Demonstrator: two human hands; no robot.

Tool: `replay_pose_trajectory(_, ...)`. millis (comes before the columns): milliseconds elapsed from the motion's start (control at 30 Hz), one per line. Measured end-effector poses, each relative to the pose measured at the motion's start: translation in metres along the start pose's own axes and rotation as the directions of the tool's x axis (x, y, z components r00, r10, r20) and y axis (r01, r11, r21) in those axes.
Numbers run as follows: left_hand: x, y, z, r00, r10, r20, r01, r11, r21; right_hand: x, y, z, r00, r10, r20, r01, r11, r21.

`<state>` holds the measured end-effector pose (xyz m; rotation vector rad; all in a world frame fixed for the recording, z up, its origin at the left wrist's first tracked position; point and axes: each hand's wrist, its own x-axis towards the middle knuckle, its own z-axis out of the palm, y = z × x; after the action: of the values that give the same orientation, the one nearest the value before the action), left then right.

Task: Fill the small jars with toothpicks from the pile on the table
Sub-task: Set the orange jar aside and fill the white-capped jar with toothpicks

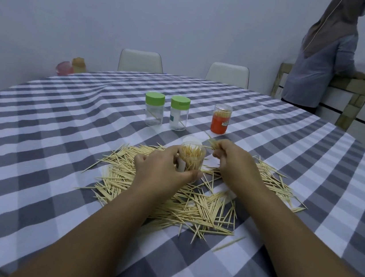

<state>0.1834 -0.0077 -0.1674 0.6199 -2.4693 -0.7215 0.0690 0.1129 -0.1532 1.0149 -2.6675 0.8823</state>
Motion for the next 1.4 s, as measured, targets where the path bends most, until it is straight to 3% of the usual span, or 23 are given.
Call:
replay_pose_trajectory(200, -0.002, 0.001, -0.001, 1.0, 0.007, 0.023, -0.006, 0.999, -0.038, -0.002, 0.004, -0.008, 0.998, 0.039, -0.041, -0.026, 0.961, 0.274)
replay_pose_trajectory(333, -0.001, 0.001, 0.0, 1.0, 0.009, 0.019, -0.008, 1.0, -0.028, -0.002, 0.0, -0.008, 0.994, 0.111, -0.021, -0.067, 0.735, 0.675)
replay_pose_trajectory(400, -0.001, 0.002, 0.0, 1.0, 0.015, 0.024, -0.015, 1.0, -0.016, -0.003, -0.003, -0.009, 0.992, 0.125, -0.025, -0.058, 0.617, 0.785)
replay_pose_trajectory(700, -0.002, 0.001, 0.005, 0.999, 0.033, 0.03, -0.033, 0.999, 0.003, -0.017, -0.024, -0.016, 0.956, 0.1, -0.277, 0.213, 0.414, 0.885)
replay_pose_trajectory(867, -0.002, 0.001, 0.006, 0.998, 0.056, 0.026, -0.056, 0.998, 0.003, -0.023, -0.031, -0.009, 0.965, 0.039, -0.258, 0.204, 0.503, 0.84)
replay_pose_trajectory(1067, -0.003, 0.003, 0.005, 0.997, 0.078, 0.01, -0.078, 0.997, -0.016, -0.023, -0.033, 0.004, 0.999, -0.029, -0.035, 0.046, 0.605, 0.795)
replay_pose_trajectory(1167, -0.003, 0.002, 0.005, 0.997, 0.077, 0.003, -0.077, 0.997, -0.008, -0.022, -0.031, 0.01, 1.0, -0.018, 0.004, 0.008, 0.609, 0.793)
replay_pose_trajectory(1300, -0.003, 0.001, 0.005, 0.997, 0.074, 0.001, -0.074, 0.997, -0.009, -0.018, -0.031, 0.014, 0.999, 0.045, 0.015, -0.043, 0.727, 0.685)
replay_pose_trajectory(1400, -0.003, 0.002, 0.005, 0.997, 0.073, 0.0, -0.073, 0.997, 0.003, -0.018, -0.032, 0.015, 0.995, 0.083, 0.048, -0.093, 0.693, 0.715)
